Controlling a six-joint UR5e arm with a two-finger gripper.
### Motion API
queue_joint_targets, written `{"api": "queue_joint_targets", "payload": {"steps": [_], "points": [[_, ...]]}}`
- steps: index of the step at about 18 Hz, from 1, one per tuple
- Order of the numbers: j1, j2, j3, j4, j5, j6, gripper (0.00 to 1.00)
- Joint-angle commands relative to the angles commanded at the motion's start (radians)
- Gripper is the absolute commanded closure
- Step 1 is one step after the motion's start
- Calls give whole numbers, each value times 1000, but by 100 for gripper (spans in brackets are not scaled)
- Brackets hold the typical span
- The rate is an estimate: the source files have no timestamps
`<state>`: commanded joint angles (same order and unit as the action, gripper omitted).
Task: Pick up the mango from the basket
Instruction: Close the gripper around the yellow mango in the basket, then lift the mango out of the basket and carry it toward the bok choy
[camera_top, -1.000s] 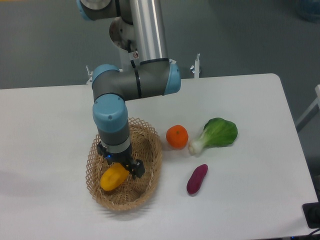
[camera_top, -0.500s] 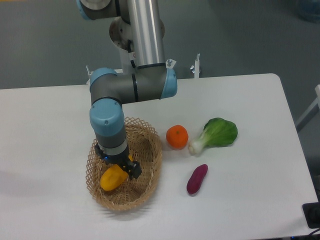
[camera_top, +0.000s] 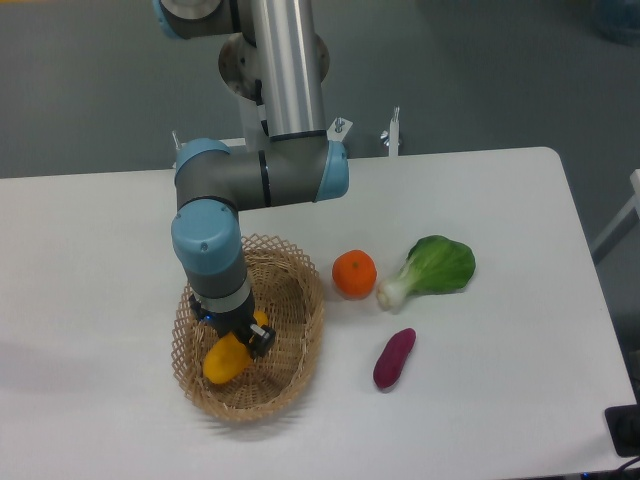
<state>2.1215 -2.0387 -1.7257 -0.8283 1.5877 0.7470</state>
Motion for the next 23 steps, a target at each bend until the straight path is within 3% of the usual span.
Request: {"api": "queue_joint_targets", "payload": {"steps": [6, 9, 13, 15, 23], "points": [[0, 12, 11, 0, -2, 5, 60], [9, 49, 18, -8, 1, 53, 60], [96, 115, 35, -35, -5, 173, 59], [150, 143, 55, -83, -8, 240, 59], [359, 186, 219, -380, -64, 520, 58]]}}
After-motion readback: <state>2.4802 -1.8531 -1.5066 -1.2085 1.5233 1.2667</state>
